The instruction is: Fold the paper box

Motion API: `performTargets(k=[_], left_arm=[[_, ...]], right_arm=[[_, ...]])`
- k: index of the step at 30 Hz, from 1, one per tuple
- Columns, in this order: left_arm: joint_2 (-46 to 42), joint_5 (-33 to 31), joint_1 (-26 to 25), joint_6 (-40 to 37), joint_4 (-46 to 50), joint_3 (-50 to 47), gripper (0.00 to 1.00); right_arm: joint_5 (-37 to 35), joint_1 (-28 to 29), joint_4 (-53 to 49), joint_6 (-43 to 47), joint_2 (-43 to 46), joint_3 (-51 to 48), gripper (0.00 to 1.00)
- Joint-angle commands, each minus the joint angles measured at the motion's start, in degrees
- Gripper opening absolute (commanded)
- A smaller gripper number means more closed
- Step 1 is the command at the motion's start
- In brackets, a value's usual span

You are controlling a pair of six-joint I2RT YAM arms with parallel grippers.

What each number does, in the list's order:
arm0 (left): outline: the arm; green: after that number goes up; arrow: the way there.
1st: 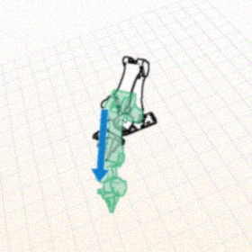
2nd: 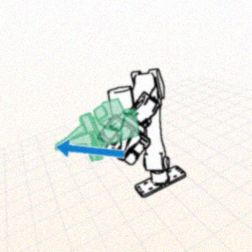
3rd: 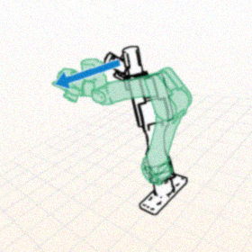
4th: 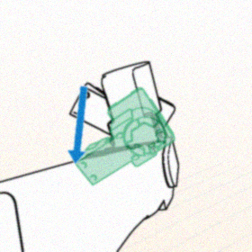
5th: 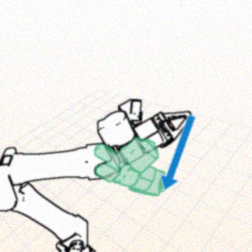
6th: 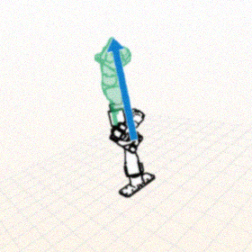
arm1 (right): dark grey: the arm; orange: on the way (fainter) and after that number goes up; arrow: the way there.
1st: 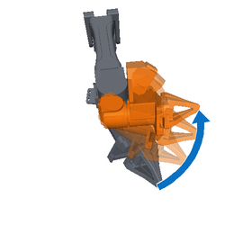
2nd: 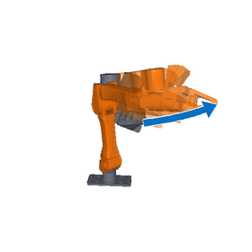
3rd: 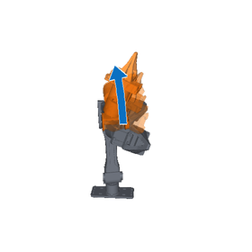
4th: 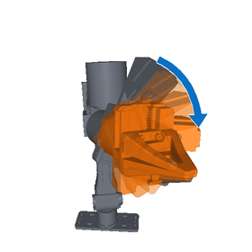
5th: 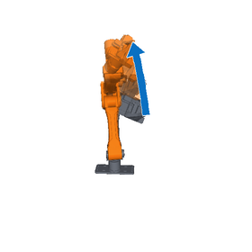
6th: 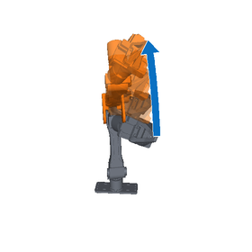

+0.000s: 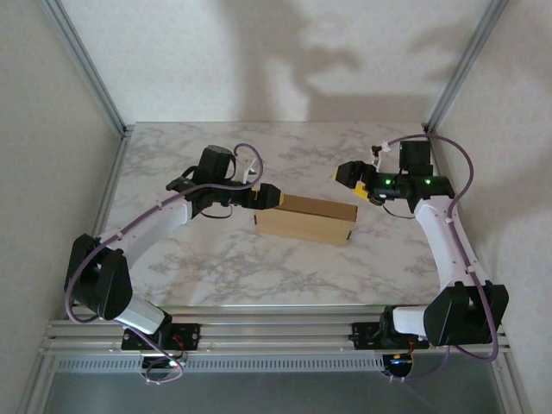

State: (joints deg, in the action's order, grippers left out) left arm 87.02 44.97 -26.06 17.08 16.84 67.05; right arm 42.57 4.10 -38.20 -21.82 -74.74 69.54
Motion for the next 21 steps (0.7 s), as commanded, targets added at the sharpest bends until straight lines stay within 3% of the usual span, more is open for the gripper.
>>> performTargets(k=[1, 14, 21], left_arm=[[2.4, -3.8, 0.4, -0.1, 7.2, -0.8, 0.99], [2.8, -4.5, -0.5, 0.8, 6.3, -1.2, 0.99], [2.7, -5.7, -0.9, 1.2, 4.4, -3.4, 0.99]], right_arm=[[2.5, -0.3, -1.3, -0.2, -2.6, 0.8, 0.99], [6.6, 1.4, -2.7, 0.6, 2.1, -8.0, 0.99], [-3.0, 1.9, -7.0, 1.4, 0.4, -10.7, 0.99]])
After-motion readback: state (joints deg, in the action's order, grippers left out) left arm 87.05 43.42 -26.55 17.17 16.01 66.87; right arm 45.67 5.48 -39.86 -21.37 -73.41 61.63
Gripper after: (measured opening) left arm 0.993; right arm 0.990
